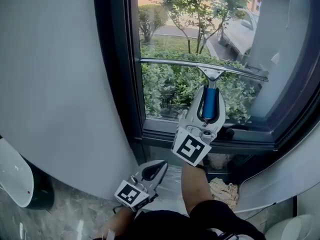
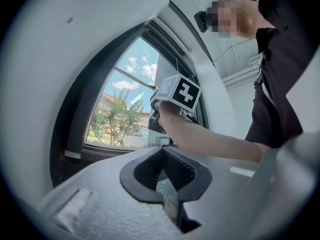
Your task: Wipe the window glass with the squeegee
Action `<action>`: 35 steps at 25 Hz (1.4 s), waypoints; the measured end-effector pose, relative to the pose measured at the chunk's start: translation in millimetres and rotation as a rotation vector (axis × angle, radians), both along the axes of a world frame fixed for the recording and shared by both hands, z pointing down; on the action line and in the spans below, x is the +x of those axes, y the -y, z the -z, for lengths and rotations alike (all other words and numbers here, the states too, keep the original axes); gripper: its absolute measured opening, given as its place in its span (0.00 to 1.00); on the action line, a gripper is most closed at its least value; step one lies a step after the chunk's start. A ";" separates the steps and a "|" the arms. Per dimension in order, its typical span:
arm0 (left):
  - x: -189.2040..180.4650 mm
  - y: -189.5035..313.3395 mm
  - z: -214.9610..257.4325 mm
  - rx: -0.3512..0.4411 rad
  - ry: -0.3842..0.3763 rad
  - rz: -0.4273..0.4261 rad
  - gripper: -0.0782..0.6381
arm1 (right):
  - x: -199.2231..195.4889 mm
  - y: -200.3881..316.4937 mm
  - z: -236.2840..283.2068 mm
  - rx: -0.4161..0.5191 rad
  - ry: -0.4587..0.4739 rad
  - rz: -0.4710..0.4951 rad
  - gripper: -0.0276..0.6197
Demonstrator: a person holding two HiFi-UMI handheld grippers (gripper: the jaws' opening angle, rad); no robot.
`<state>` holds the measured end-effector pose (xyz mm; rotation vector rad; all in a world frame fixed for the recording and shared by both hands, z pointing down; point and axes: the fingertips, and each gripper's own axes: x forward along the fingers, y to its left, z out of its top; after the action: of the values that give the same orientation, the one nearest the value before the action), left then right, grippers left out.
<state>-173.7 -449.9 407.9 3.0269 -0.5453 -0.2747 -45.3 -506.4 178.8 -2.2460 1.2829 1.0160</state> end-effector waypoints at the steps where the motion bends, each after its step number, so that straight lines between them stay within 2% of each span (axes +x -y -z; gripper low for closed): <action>1: -0.6 0.1 -1.4 -0.002 0.001 0.003 0.11 | 0.5 -0.4 -2.8 -0.006 0.000 -0.001 0.25; 35: -7.2 -2.9 -21.0 -0.045 0.016 -0.005 0.11 | -1.1 -3.2 -53.2 -0.116 0.014 -0.016 0.25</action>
<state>-181.0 -447.0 428.9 2.9892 -0.5373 -0.2342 -46.4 -503.2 232.0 -2.3485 1.3515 0.9525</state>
